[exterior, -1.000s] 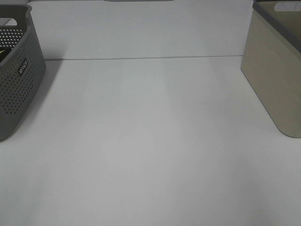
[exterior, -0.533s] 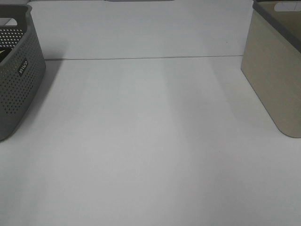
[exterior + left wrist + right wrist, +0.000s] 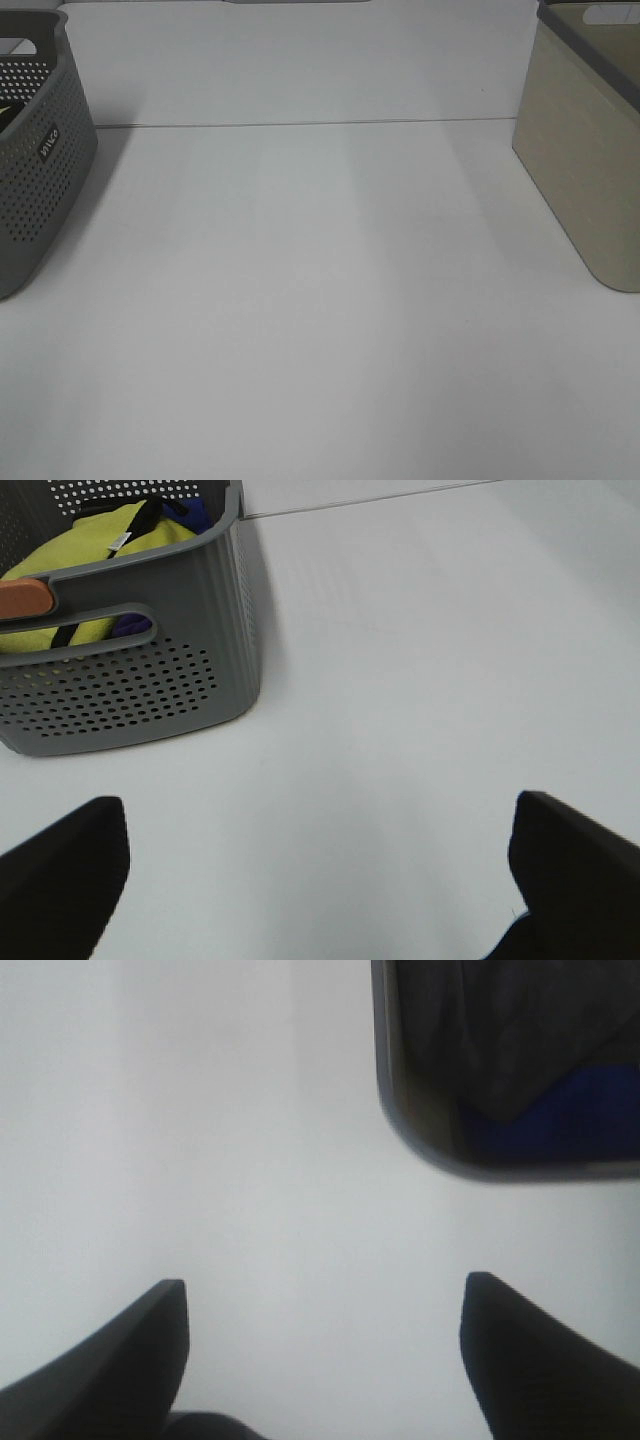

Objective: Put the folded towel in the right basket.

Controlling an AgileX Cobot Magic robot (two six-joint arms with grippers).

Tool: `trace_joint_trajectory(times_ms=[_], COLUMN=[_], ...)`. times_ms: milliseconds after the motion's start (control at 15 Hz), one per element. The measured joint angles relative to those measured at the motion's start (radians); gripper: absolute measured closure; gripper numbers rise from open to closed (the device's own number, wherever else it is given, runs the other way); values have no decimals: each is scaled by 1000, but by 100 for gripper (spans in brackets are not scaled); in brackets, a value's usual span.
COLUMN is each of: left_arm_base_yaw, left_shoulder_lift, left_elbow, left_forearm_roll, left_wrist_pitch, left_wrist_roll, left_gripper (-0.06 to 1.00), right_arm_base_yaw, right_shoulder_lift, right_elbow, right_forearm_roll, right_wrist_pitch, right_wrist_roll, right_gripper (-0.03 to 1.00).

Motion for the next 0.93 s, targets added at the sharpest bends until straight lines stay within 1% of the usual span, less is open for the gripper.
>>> trace_joint_trajectory(times_ms=[200,267,400,467,667,867,933], left_arm_base_yaw=[0,0,0,0,0,0,0], left_shoulder_lift=[0,0,0,0,0,0,0], left_elbow=[0,0,0,0,0,0,0], left_forearm_roll=[0,0,0,0,0,0,0], left_wrist_pitch=[0,0,0,0,0,0,0], left_wrist_roll=[0,0,0,0,0,0,0], left_gripper=[-4,-4,-4,-4,-4,-4,-4], right_arm_base_yaw=[0,0,0,0,0,0,0], right_shoulder_lift=[-205,-349,-500,-541,-771,-953,-983], right_elbow=[263,420,546,574,693,708,709], right_forearm_roll=[-2,-2,-2,-4,-11,-16,-16], right_wrist_pitch=[0,2,2,3,5,6,6], right_wrist_roll=[2,2,2,2,2,-6,-12], right_gripper=[25,25,25,25,25,25,25])
